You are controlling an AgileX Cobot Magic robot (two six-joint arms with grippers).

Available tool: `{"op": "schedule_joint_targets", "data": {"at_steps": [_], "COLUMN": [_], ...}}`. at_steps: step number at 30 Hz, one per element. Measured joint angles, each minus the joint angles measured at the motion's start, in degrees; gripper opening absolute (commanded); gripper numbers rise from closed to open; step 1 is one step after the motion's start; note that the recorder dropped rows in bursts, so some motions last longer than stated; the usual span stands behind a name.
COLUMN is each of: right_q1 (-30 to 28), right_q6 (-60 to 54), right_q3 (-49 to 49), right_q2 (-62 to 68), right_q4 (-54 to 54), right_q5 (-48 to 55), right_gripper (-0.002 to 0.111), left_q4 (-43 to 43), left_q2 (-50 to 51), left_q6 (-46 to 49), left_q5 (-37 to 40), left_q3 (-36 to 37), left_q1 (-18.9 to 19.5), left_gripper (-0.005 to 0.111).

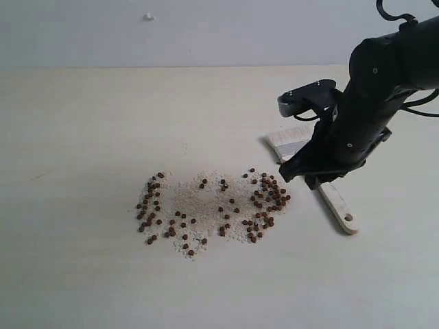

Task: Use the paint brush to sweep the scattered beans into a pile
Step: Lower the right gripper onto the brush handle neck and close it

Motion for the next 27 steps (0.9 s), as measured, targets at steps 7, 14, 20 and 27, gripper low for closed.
{"op": "schedule_joint_targets", "data": {"at_steps": [7,14,20,27], "right_q1": [-3.43,-7.09,-7.09,-7.09], "right_q6": [-0.61,-9.0,-12.21,-12.74], "right_q3": [-2.49,-5.79,-6.04,-6.04], "right_q2": [0.8,5.09,8.13,9.01], "right_q4": [0.79,8.91,12.52,12.4], "right_q5": [-3.52,2.17,2.17,0.09], "right_gripper": [0.038,0.05,0.051,0.051], "left_q4": [0.0,0.0,0.0,0.0], "left_q2": [0.0,0.0,0.0,0.0], "left_q6": [0.0,0.0,0.0,0.0], "left_q5": [0.0,0.0,0.0,0.0], "left_q3": [0.0,0.0,0.0,0.0], "left_q1": [0.0,0.0,0.0,0.0], "left_gripper": [0.0,0.0,0.0,0.0]}}
